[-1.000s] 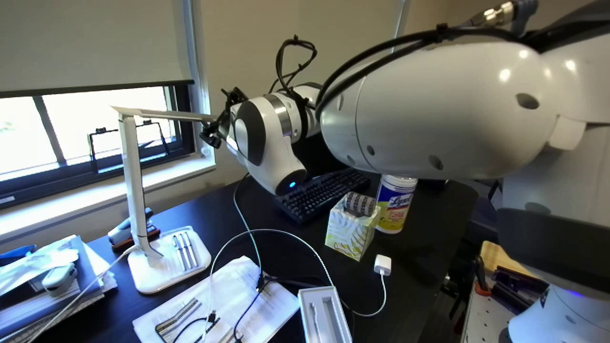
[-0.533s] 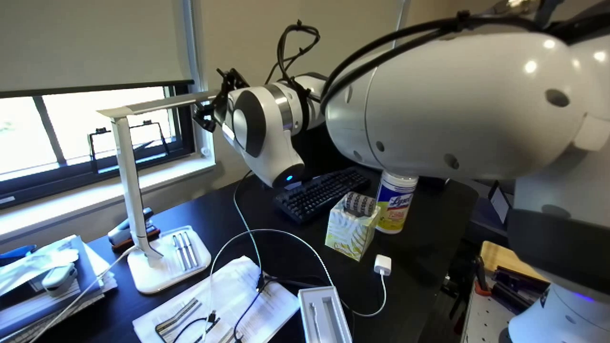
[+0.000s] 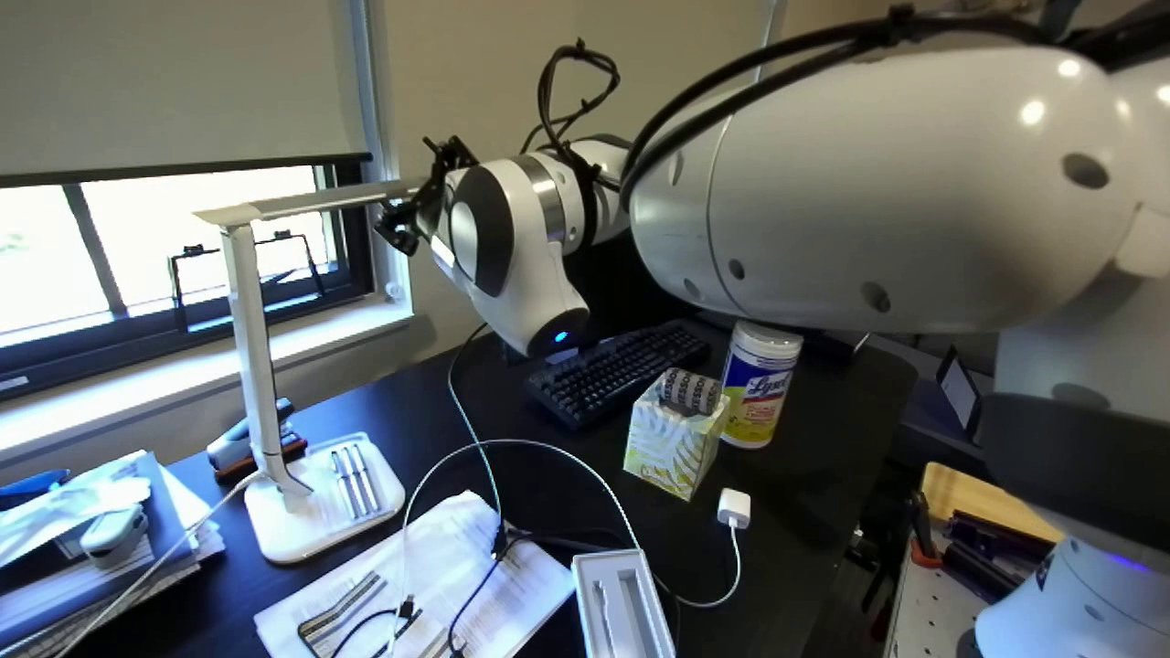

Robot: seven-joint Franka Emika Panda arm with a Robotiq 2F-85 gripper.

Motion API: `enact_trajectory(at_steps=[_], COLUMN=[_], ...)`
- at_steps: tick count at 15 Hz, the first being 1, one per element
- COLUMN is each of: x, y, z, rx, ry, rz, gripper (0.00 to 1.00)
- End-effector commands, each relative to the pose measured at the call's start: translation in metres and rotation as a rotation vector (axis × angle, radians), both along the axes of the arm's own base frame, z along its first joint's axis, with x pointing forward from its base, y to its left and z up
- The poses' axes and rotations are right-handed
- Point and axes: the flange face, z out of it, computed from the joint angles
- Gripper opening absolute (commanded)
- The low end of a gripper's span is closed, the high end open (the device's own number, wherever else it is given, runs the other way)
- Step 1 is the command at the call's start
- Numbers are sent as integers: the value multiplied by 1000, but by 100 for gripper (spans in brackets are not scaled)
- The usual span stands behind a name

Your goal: Turn the table lamp upward

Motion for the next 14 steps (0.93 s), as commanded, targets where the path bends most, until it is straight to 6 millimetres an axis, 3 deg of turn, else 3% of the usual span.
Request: enact_trajectory(at_steps=[1, 3, 4, 9, 14], x=[-8, -11, -20, -38, -75], y=[1, 4, 23, 64, 101], z=[1, -3, -5, -2, 8], rx=[162, 236, 268, 418, 553], ry=[102, 158, 188, 314, 473], rz=[34, 57, 76, 154, 247], gripper=[100, 100, 100, 100, 100])
